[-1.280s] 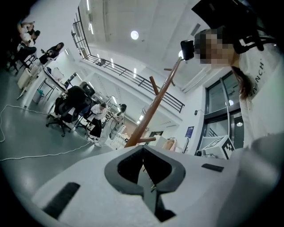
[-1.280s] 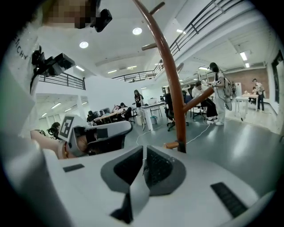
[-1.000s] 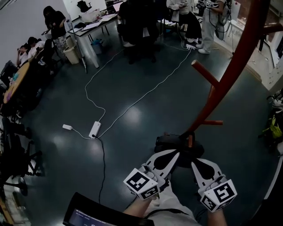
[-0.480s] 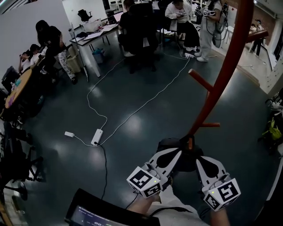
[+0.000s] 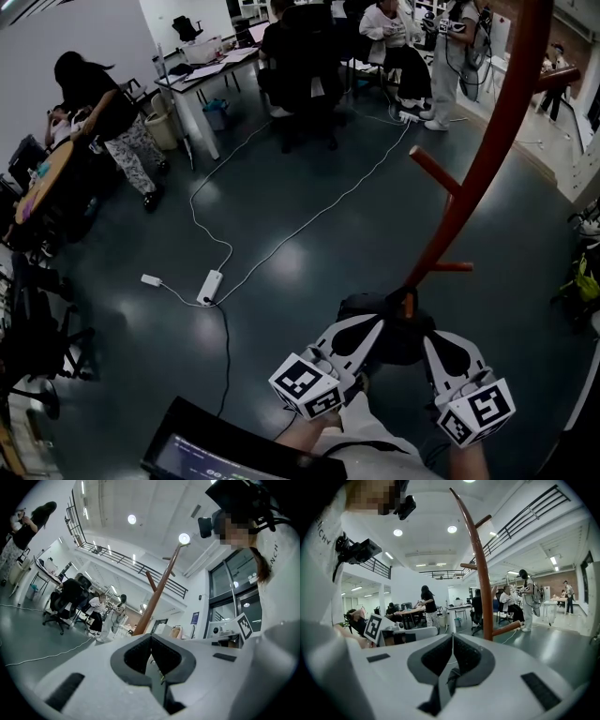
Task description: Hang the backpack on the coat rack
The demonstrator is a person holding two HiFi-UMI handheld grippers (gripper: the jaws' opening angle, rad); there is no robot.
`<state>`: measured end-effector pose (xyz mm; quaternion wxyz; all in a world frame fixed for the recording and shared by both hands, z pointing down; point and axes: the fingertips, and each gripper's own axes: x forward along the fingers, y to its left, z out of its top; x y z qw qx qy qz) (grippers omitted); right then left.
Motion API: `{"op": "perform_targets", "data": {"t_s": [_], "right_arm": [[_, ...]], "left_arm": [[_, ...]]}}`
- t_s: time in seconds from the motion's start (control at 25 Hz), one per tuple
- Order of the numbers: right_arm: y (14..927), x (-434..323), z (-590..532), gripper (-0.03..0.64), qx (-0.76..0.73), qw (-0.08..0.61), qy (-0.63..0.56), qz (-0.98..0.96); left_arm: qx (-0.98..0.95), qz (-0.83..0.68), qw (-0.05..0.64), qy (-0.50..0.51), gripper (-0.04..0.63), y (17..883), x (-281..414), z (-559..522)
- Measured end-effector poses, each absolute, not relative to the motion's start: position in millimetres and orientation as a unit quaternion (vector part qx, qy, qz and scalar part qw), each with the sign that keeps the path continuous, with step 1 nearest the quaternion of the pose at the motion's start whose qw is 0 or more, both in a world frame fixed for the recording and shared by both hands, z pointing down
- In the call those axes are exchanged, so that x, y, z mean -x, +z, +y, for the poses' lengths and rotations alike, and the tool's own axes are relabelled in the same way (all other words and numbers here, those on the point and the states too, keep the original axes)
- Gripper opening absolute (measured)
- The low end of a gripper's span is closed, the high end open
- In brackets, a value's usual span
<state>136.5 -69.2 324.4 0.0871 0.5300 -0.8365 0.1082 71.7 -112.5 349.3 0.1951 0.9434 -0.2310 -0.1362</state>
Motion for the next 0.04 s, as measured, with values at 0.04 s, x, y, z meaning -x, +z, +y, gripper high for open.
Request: {"op": "perform_targets", "data": {"t_s": [0.04], "right_arm": [[325.5, -137.4, -70.5, 0.026, -0.530, 0.088, 0.109, -0.836]], "left_arm": [[-0.943, -0.231, 0.197, -0.136, 0.009, 350.5, -71.9, -113.8]]}}
